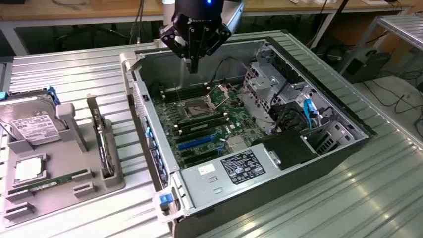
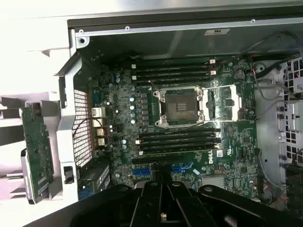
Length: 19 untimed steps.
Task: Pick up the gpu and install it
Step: 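Reach for the gpu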
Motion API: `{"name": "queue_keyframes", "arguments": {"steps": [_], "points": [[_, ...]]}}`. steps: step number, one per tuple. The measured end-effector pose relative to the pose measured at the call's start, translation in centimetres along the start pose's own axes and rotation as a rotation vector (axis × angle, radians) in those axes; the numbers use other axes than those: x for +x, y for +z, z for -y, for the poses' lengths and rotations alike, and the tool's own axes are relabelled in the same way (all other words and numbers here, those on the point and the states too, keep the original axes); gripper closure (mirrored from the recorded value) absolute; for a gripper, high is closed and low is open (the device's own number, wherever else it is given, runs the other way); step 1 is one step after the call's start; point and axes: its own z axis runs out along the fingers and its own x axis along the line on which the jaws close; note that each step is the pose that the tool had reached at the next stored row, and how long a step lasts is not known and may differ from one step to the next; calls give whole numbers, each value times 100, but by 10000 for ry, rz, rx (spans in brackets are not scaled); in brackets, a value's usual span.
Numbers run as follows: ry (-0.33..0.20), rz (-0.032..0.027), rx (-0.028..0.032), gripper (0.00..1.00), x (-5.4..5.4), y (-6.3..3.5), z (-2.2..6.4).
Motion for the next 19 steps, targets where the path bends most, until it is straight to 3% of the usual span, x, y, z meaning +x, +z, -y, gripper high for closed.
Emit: {"name": "queue_keyframes", "arguments": {"steps": [8, 11, 19], "points": [[0, 0, 0, 89, 0, 0, 0], [-2, 41, -4, 89, 102, -3, 16], [-4, 40, -2, 89, 331, -15, 147]]}}
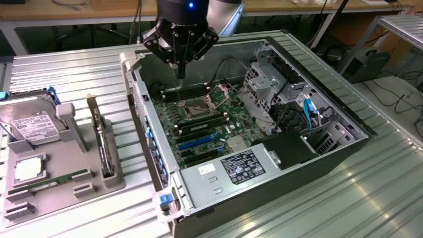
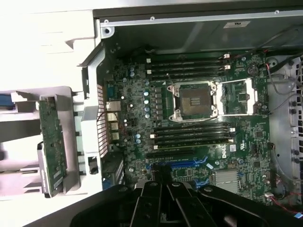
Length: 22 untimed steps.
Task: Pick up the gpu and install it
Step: 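Reach for the gpu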
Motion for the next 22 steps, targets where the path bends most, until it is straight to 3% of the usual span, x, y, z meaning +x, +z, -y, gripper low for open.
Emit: {"name": "queue_keyframes", "arguments": {"steps": [5, 10, 14, 22], "points": [[1, 3, -2, 89, 159, -10, 134], [-28, 6, -2, 89, 273, -22, 342], [-42, 9, -2, 89, 362, -18, 458], [-46, 16, -3, 89, 663, -26, 598]]}}
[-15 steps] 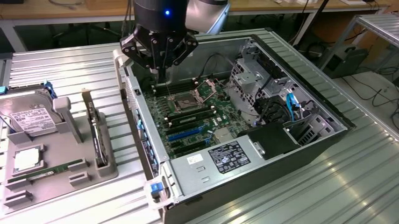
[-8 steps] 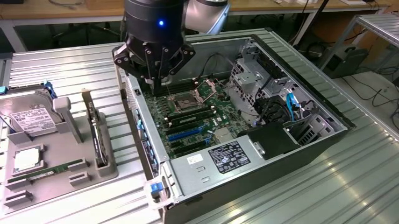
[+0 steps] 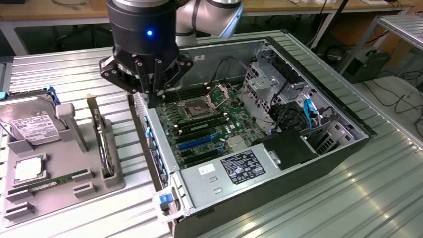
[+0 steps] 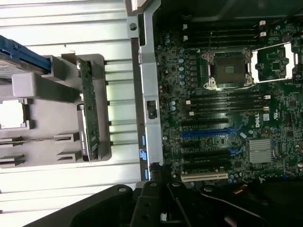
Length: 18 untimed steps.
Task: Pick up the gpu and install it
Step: 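Reach for the gpu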
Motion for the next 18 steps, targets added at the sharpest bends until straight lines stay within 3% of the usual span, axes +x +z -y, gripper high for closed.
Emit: {"name": "queue_keyframes", "arguments": {"steps": [18], "points": [[-1, 6, -1, 89, 802, 44, 111]]}}
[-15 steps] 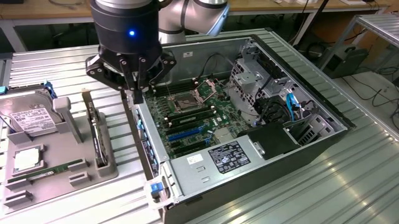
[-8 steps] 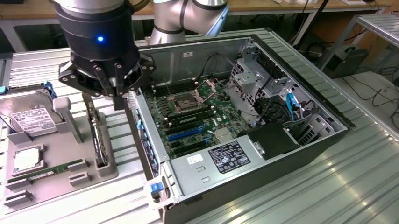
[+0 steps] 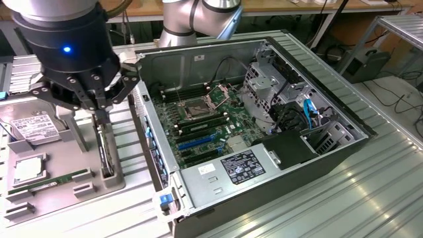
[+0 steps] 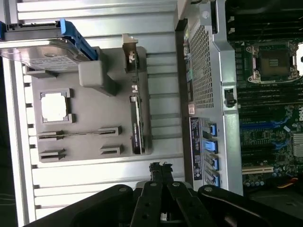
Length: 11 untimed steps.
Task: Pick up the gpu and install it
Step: 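Reach for the gpu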
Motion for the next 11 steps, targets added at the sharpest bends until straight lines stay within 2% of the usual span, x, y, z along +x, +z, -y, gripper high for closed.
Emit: {"name": "queue_keyframes", "arguments": {"steps": [4, 8, 11], "points": [[-29, 1, -4, 89, 140, 59, 9], [-254, -4, -8, 89, 167, 99, -26], [-348, -4, -12, 89, 179, 128, -108]]}}
